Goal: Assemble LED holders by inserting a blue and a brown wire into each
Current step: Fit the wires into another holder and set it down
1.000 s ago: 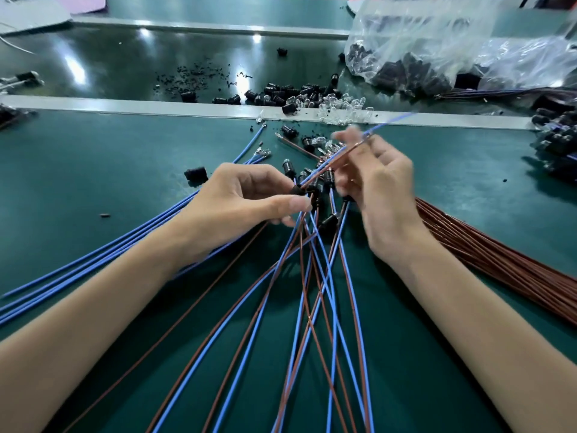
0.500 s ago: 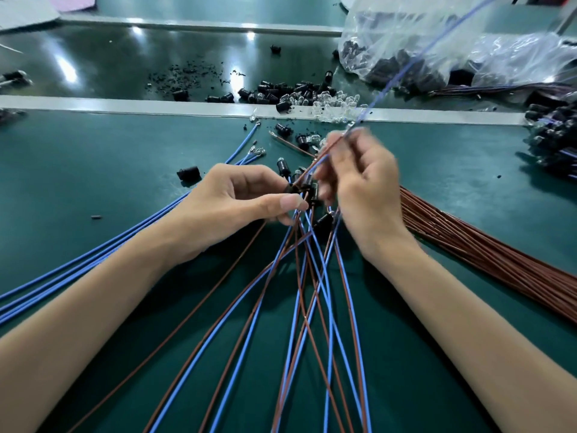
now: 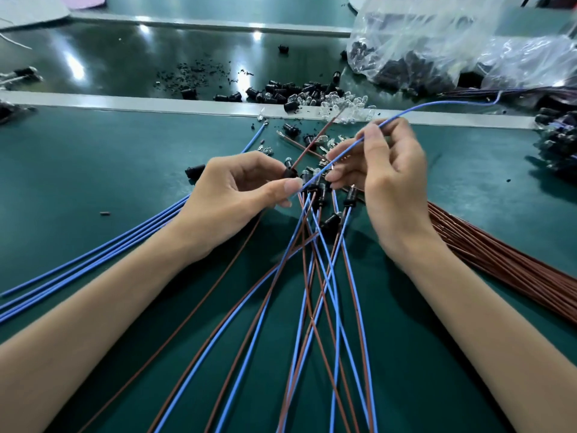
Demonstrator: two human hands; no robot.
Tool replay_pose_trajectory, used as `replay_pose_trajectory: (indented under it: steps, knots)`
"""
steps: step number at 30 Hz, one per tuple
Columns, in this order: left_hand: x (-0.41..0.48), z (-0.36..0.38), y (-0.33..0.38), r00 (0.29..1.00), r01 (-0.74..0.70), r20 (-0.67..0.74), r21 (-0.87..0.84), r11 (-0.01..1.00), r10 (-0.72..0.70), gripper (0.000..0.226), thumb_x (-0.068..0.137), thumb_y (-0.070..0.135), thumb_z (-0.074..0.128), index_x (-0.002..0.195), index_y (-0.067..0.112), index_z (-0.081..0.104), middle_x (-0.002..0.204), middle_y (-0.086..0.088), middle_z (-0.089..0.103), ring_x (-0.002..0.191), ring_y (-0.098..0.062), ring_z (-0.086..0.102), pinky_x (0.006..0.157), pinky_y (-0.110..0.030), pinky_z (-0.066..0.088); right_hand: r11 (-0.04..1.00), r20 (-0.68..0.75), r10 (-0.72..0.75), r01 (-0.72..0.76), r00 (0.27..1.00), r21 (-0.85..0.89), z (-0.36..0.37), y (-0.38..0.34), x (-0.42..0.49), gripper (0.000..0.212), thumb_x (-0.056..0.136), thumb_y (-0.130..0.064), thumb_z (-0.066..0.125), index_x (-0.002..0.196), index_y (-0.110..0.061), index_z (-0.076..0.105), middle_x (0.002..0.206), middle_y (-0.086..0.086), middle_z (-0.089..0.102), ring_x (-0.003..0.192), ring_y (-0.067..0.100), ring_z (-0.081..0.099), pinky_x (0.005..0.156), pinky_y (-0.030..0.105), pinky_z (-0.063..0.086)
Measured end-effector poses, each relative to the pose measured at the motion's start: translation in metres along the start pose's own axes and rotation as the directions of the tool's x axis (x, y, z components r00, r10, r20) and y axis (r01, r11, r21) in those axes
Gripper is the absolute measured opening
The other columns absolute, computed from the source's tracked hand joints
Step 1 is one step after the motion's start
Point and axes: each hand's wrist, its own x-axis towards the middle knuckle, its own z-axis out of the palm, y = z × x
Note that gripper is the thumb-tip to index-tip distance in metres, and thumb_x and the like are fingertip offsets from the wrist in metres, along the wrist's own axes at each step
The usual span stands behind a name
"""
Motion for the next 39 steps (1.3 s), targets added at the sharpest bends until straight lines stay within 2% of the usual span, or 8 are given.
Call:
replay_pose_trajectory:
  steps: [5, 13, 19, 23, 29, 33, 39]
  knots:
    - [0.0022, 0.0002, -0.005, 0.998, -0.034, -0.056, 0.084, 0.996, 0.038, 0.023, 0.064, 0.03, 0.076, 0.078, 0.017, 0.064, 0.067, 0.011, 0.068, 0.06, -0.005, 0.064, 0.063, -0.014, 0.051, 0.997, -0.001, -0.059, 0.059, 0.998, 0.048, 0.0039, -0.0026, -0.0028, 0.017, 0.097, -0.001, 0.044, 0.091, -0.017, 0.042, 0.072, 0.004, 0.065, 0.055, 0.013, 0.063, 0.056, 0.023, 0.051]
    - [0.0032, -0.0013, -0.0089, 0.997, -0.053, -0.042, 0.116, 0.992, 0.058, 0.021, 0.063, 0.037, 0.076, 0.075, 0.025, 0.064, 0.069, 0.014, 0.068, 0.063, -0.003, 0.061, 0.064, -0.016, 0.051, 0.977, -0.15, -0.146, 0.166, 0.978, 0.133, 0.0023, -0.0064, 0.0008, 0.019, 0.098, 0.001, 0.044, 0.096, -0.017, 0.038, 0.073, 0.006, 0.061, 0.055, 0.012, 0.062, 0.059, 0.023, 0.052]
    - [0.0031, -0.0017, -0.0087, 0.998, -0.041, -0.035, 0.134, 0.99, 0.046, 0.022, 0.062, 0.037, 0.076, 0.076, 0.023, 0.065, 0.072, 0.01, 0.07, 0.067, -0.006, 0.063, 0.065, -0.02, 0.05, 0.991, -0.086, -0.125, 0.129, 0.988, 0.032, 0.0037, -0.0022, -0.0002, 0.02, 0.097, 0.0, 0.048, 0.096, -0.018, 0.04, 0.075, 0.003, 0.063, 0.06, 0.012, 0.065, 0.064, 0.028, 0.054]
    - [0.0028, -0.0001, -0.0076, 0.999, -0.035, -0.028, 0.138, 0.99, 0.039, 0.021, 0.063, 0.035, 0.076, 0.076, 0.022, 0.065, 0.071, 0.01, 0.069, 0.067, -0.007, 0.062, 0.064, -0.02, 0.049, 0.99, -0.109, -0.115, 0.123, 0.987, 0.073, 0.0037, -0.0013, 0.0006, 0.021, 0.096, 0.001, 0.049, 0.096, -0.018, 0.04, 0.073, 0.001, 0.064, 0.06, 0.011, 0.064, 0.063, 0.025, 0.054]
    - [0.0022, -0.0003, -0.0069, 0.999, -0.026, -0.041, 0.149, 0.988, 0.033, 0.025, 0.063, 0.038, 0.075, 0.076, 0.02, 0.065, 0.07, 0.008, 0.068, 0.066, -0.009, 0.061, 0.064, -0.022, 0.048, 0.993, -0.049, -0.041, 0.046, 0.998, 0.112, 0.0042, 0.0006, -0.0005, 0.017, 0.096, -0.001, 0.051, 0.095, -0.017, 0.044, 0.072, 0.004, 0.066, 0.057, 0.013, 0.065, 0.058, 0.023, 0.053]
    - [0.002, -0.0002, -0.0076, 0.999, -0.022, -0.04, 0.165, 0.986, 0.029, 0.025, 0.064, 0.041, 0.075, 0.076, 0.021, 0.066, 0.07, 0.009, 0.068, 0.065, -0.007, 0.06, 0.064, -0.023, 0.048, 0.984, -0.088, -0.01, 0.025, 0.996, 0.175, 0.0014, 0.0004, 0.0016, 0.016, 0.096, -0.002, 0.052, 0.095, -0.016, 0.045, 0.066, -0.001, 0.068, 0.057, 0.012, 0.066, 0.058, 0.022, 0.053]
    - [0.0016, -0.0012, -0.0075, 0.999, -0.019, -0.03, 0.173, 0.985, 0.024, 0.025, 0.064, 0.042, 0.074, 0.078, 0.022, 0.066, 0.073, 0.007, 0.069, 0.066, -0.009, 0.061, 0.067, -0.024, 0.049, 0.978, -0.159, -0.05, 0.081, 0.986, 0.192, 0.0028, 0.0002, 0.0019, 0.017, 0.096, 0.0, 0.05, 0.095, -0.016, 0.043, 0.065, -0.003, 0.066, 0.059, 0.011, 0.065, 0.061, 0.023, 0.053]
